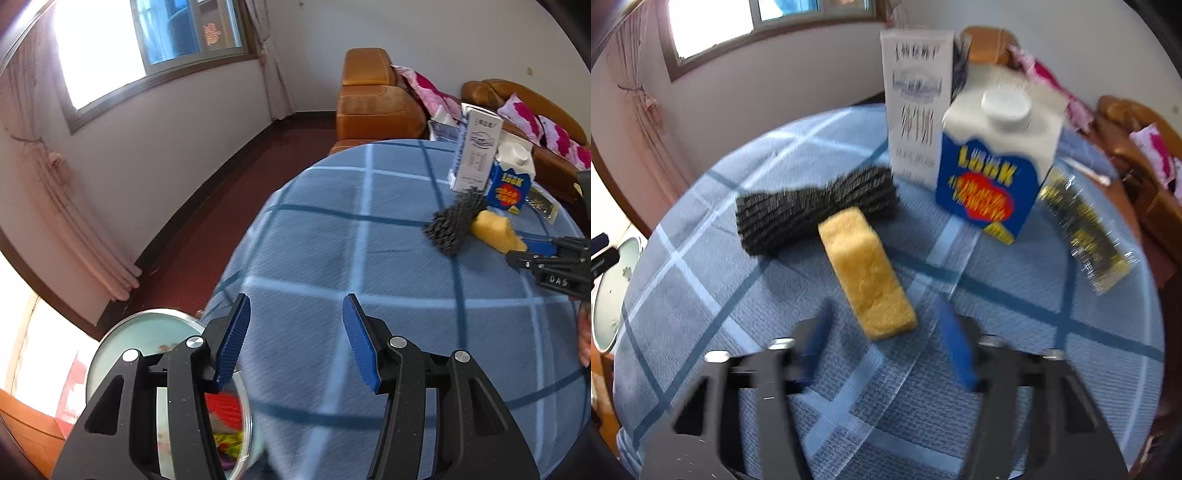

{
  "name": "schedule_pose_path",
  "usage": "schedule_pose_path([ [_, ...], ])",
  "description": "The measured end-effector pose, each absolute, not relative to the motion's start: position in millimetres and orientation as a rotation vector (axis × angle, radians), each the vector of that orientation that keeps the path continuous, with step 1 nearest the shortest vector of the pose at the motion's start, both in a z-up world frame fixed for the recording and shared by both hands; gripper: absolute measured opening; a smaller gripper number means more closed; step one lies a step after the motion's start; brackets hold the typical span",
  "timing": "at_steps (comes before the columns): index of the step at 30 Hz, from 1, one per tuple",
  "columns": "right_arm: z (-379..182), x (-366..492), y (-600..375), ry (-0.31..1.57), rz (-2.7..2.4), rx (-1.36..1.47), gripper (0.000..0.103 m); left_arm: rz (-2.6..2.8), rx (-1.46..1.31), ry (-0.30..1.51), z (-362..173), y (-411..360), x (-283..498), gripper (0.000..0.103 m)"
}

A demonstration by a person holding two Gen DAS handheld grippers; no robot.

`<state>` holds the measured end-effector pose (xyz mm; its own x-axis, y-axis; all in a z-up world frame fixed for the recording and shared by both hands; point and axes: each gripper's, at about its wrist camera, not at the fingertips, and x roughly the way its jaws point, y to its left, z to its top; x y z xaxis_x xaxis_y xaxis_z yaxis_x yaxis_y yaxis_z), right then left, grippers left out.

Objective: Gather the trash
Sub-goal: 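Move both tools back over the table toward the scrubber and sponge, then grasp the black scrubber with the left tool while the right grasps the yellow sponge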

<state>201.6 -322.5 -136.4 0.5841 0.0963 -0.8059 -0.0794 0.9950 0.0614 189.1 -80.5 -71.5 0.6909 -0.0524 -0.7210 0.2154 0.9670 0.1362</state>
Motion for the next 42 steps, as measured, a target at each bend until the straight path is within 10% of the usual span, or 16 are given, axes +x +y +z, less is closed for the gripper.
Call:
schedule_pose_path([
  [17,-111,151,-378,0.819,0.029,0.029,0.025,-0.331,0.24,0.837,-90,-205,245,0.052],
  [25,-112,145,-384,0.812,0.037,0.053,0.025,-0.397,0.201,0.891,-103,-216,258,0.005],
  [42,-92,142,-305,0.742,0.167,-0.018,0.025,-0.251,0.237,0.779,-51,-93,174,0.004],
])
